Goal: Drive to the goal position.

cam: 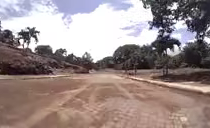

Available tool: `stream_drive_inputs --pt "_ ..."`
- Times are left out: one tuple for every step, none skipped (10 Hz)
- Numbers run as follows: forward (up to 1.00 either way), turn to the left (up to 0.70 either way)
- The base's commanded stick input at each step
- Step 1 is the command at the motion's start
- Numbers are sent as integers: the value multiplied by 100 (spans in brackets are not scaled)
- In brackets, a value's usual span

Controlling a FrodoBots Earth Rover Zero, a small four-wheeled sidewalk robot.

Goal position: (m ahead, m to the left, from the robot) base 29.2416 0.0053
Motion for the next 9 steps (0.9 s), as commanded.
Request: stream_drive_inputs --pt "100 0" --pt "100 0" --pt "100 0" --pt "100 0" --pt "100 0" --pt "100 0" --pt "100 0" --pt "100 0" --pt "100 0"
